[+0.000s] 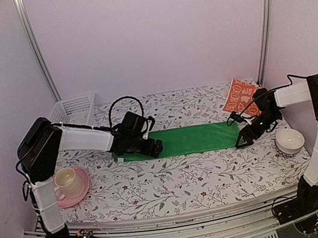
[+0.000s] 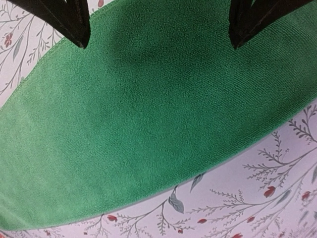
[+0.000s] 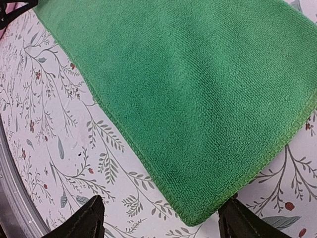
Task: Roll the towels
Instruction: Smooth out the towel at the center of the board, then pick up the towel from the center of the board.
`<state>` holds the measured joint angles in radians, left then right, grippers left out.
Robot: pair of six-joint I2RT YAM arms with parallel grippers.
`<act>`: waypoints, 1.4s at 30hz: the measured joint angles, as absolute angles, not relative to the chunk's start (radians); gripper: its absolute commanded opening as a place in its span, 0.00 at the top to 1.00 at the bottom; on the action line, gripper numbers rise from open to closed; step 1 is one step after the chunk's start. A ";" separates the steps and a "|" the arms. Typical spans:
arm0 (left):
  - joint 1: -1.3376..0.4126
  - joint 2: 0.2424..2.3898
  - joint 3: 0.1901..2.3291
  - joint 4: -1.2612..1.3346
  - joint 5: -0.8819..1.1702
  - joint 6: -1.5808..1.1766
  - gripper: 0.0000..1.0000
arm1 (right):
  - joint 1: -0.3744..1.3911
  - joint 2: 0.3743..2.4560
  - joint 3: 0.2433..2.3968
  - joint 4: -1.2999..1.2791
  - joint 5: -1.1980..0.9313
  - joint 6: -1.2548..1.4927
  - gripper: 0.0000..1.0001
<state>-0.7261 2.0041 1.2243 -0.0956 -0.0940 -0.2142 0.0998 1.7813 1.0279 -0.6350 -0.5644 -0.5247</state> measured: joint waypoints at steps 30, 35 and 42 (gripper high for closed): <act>-0.732 2.004 1.228 -0.096 -0.094 -0.214 0.03 | 0.100 1.729 1.025 -0.696 -0.501 -0.587 0.28; -0.733 2.004 1.228 -0.095 -0.099 -0.213 0.03 | 0.100 1.670 1.029 -0.697 -0.492 -0.567 0.44; -0.733 1.980 1.228 -0.091 -0.123 -0.206 0.03 | 0.100 1.702 1.132 -0.698 -0.536 -0.517 0.62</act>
<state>-0.7330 1.9797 1.2278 -0.0914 -0.1226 -0.2058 0.0998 1.7020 1.1316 -0.6983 -0.5362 -0.5175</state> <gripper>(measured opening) 0.973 0.423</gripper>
